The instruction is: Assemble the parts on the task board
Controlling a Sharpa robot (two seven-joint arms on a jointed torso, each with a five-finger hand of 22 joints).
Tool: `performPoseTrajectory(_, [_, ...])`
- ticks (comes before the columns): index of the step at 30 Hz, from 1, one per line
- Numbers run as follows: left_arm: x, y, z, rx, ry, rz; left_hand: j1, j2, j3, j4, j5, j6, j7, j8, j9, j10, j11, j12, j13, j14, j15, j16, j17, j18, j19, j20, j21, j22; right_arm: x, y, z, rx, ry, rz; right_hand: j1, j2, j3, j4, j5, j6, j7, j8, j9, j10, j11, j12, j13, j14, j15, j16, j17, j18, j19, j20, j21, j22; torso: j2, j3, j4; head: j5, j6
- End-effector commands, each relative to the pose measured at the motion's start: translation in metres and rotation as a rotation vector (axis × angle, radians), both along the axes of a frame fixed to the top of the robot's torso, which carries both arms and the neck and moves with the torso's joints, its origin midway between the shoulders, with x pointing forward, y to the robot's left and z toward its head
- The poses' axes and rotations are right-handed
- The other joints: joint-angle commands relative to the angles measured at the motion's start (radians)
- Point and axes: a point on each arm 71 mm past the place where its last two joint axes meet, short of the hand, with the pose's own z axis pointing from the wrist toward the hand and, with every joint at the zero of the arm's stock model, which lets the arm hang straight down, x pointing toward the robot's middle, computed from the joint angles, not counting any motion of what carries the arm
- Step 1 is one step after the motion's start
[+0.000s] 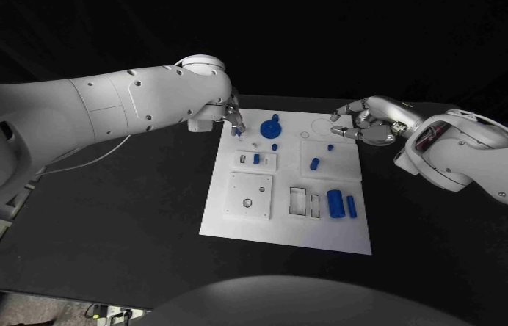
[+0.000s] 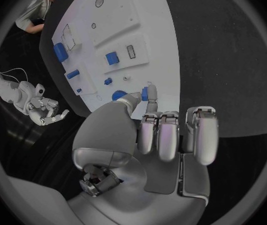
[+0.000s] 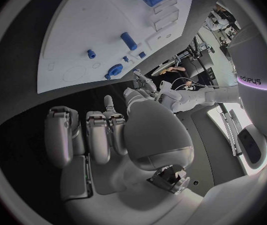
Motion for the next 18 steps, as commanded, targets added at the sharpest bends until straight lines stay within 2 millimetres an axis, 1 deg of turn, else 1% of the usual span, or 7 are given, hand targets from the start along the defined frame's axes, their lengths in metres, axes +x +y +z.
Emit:
performPoseTrajectory(1, [-0.005,-0.003,0.005,0.030,0.016,-0.041,0.006,-0.006,0.008,0.001,0.004,0.008,0.000,0.006,0.001,0.104,-0.006,0.000,0.263,0.105,-0.009,0.002,0.263,-0.009,0.086,-0.009,-0.004,0.253,0.000,0.001,-0.001,-0.009,0.008,0.005,0.008,-0.001,0.005,0.000,0.005,0.004,0.000,0.006,0.001,0.103,0.007,-0.005,0.260,0.104,0.003,0.003,0.263,0.011,0.000,-0.003,-0.004,0.210,-0.001,0.0004,0.0004,0.004,0.000])
performPoseTrajectory(5, [-0.012,-0.005,0.006,0.047,0.037,-0.071,-0.001,-0.005,0.014,0.003,0.000,0.008,0.000,0.006,0.002,0.104,-0.006,0.000,0.263,0.105,-0.009,0.002,0.263,-0.009,0.086,-0.009,-0.004,0.253,0.000,0.002,-0.002,-0.010,0.009,0.005,0.008,-0.001,0.005,0.000,0.005,0.004,0.000,0.006,0.001,0.103,0.007,-0.005,0.260,0.104,0.003,0.003,0.263,0.011,0.000,-0.003,-0.004,0.210,-0.002,0.0016,0.0011,0.007,0.000])
performPoseTrajectory(6, [-0.014,-0.005,0.006,0.048,0.042,-0.079,-0.004,-0.005,0.016,0.004,-0.001,0.008,0.000,0.006,0.003,0.104,-0.006,0.000,0.263,0.105,-0.009,0.002,0.263,-0.008,0.086,-0.009,-0.005,0.253,0.000,0.002,-0.002,-0.010,0.009,0.005,0.008,-0.001,0.005,0.000,0.005,0.004,0.000,0.006,0.001,0.103,0.007,-0.005,0.260,0.104,0.003,0.003,0.263,0.011,0.000,-0.003,-0.004,0.210,-0.001,0.0011,0.0002,0.009,0.000])
performPoseTrajectory(7, [-0.017,-0.006,0.006,0.049,0.047,-0.085,-0.005,-0.005,0.017,0.004,-0.002,0.008,0.000,0.006,0.003,0.104,-0.006,0.000,0.263,0.105,-0.009,0.002,0.263,-0.008,0.086,-0.009,-0.005,0.253,0.000,0.002,-0.002,-0.010,0.008,0.005,0.009,-0.002,0.005,-0.001,0.005,0.005,0.000,0.006,0.001,0.103,0.008,-0.005,0.260,0.104,0.004,0.003,0.263,0.011,0.000,-0.003,-0.004,0.210,-0.001,0.0012,0.0001,0.009,0.000])
performPoseTrajectory(8, [-0.018,-0.006,0.006,0.048,0.050,-0.090,-0.005,-0.005,0.017,0.004,-0.002,0.008,0.000,0.006,0.003,0.104,-0.006,0.000,0.263,0.105,-0.009,0.002,0.263,-0.008,0.086,-0.009,-0.005,0.253,0.000,0.002,-0.002,-0.010,0.008,0.005,0.009,-0.002,0.005,-0.001,0.005,0.005,0.000,0.005,0.001,0.103,0.008,-0.005,0.260,0.104,0.004,0.003,0.263,0.011,0.000,-0.003,-0.004,0.210,-0.001,0.0005,-0.0005,0.008,0.000])
performPoseTrajectory(11, [-0.024,-0.006,0.006,0.044,0.060,-0.105,-0.011,-0.006,0.020,0.006,-0.005,0.008,0.001,0.005,0.004,0.104,-0.006,0.000,0.263,0.105,-0.009,0.002,0.263,-0.008,0.085,-0.009,-0.006,0.253,0.001,0.002,-0.002,-0.011,0.010,0.005,0.009,-0.002,0.005,-0.001,0.005,0.005,0.000,0.005,0.001,0.103,0.008,-0.005,0.260,0.104,0.004,0.003,0.263,0.011,0.000,-0.003,-0.004,0.210,0.000,-0.0005,-0.0005,0.009,0.000])
performPoseTrajectory(18, [-0.032,-0.006,0.005,0.017,0.082,-0.109,-0.023,-0.005,0.026,0.011,-0.010,0.008,0.001,0.005,0.005,0.104,-0.005,0.000,0.263,0.105,-0.008,0.002,0.263,-0.008,0.085,-0.009,-0.006,0.253,0.001,0.002,-0.003,-0.011,0.011,0.004,0.009,-0.002,0.005,-0.001,0.005,0.005,0.000,0.005,0.001,0.103,0.008,-0.005,0.260,0.104,0.004,0.003,0.263,0.011,0.000,-0.003,-0.004,0.210,0.001,-0.0006,-0.0006,0.012,0.000])
